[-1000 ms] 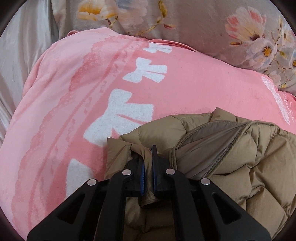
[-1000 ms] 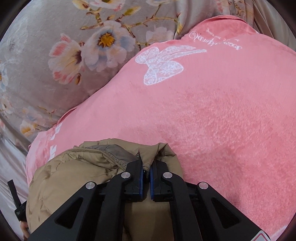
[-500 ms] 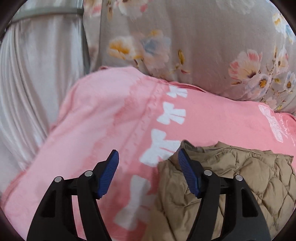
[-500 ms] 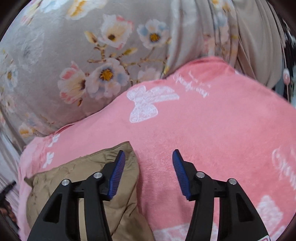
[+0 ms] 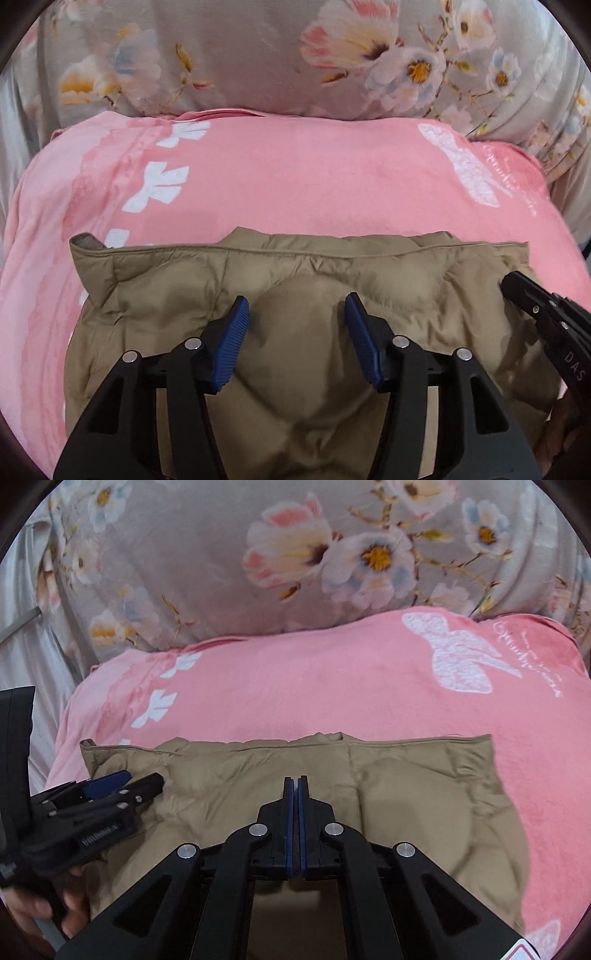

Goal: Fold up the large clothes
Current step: 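Grasp the jacket hem edge with both grippers side by side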

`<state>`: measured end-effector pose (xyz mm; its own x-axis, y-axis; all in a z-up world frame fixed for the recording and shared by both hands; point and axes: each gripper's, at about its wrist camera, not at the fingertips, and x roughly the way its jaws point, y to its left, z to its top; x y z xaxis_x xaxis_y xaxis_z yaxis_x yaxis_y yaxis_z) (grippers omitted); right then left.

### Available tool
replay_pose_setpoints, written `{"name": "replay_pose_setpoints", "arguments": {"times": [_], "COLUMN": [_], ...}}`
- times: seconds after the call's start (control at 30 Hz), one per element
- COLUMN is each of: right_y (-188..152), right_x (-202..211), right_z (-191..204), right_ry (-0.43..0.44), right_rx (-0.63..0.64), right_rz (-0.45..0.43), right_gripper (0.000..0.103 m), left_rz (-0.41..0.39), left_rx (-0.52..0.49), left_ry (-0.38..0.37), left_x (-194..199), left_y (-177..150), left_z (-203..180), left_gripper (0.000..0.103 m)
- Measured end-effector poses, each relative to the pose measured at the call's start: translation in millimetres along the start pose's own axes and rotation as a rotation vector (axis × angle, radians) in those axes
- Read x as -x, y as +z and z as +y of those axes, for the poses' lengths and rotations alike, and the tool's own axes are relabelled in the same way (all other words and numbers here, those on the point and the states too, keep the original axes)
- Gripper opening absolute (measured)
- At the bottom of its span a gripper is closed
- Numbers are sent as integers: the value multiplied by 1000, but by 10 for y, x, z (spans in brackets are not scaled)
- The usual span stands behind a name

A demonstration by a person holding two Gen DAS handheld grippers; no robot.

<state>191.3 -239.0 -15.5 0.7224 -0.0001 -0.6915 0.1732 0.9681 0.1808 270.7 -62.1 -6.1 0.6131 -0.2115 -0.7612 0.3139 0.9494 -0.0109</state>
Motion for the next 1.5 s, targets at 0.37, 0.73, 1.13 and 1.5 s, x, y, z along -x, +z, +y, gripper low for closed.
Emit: {"name": "replay_pose_setpoints", "arguments": {"times": [0.37,0.73,1.13,1.5], "right_y": [77,25,13,55], "right_x": [-664,-868,-925,-752], "right_z": [-242,-233,-217,-142], "right_ry": [20,19,3,-38], "right_rx": [-97,-97,-83,-74], "right_rz": [73,66,62,58], "right_gripper": [0,0,0,0], "left_rz": [4,-32,-41,-23], "left_rx": [40,35,21,80], "left_ry": [9,20,53,25], "left_x": [-469,-653,-708,-509], "left_y": [127,99,71,76], "left_z": [51,9,-29,129], "left_gripper": [54,54,54,54]}}
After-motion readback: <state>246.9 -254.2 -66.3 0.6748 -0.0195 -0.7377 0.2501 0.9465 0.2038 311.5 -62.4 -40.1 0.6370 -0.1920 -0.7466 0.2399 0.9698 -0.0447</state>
